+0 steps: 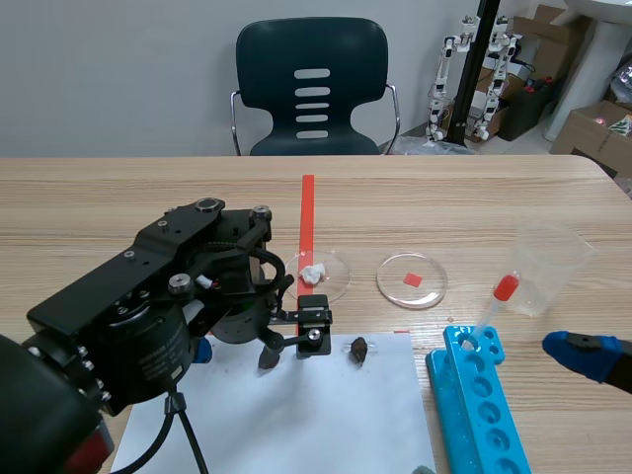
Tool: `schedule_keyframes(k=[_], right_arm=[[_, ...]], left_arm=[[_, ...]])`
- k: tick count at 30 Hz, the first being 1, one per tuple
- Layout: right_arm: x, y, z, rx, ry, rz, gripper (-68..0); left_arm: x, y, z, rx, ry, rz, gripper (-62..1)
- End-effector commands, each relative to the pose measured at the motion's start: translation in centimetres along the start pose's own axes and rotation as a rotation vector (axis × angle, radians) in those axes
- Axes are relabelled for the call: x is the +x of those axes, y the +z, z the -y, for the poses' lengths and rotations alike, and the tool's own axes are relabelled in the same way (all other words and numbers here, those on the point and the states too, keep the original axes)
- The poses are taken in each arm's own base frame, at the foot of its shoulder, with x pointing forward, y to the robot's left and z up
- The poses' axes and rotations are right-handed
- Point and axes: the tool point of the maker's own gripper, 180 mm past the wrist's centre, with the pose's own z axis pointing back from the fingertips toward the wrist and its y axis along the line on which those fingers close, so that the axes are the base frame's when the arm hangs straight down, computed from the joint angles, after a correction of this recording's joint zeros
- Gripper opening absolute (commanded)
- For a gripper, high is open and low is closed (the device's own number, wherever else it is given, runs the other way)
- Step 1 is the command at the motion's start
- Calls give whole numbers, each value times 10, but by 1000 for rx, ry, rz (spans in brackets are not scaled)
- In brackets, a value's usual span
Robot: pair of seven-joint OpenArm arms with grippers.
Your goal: Pick up the middle mineral with the left hand
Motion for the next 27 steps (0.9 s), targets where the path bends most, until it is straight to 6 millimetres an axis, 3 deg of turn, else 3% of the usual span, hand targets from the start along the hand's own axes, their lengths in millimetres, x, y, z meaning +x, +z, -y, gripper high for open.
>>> schedule_keyframes(k=[1,27], right_arm=[[8,-2,3,-5,1,34,4],[8,-2,3,-5,1,34,4]], left_arm=[[10,6,6,-14,0,23,14],[10,5,11,-32,-24,6,14]])
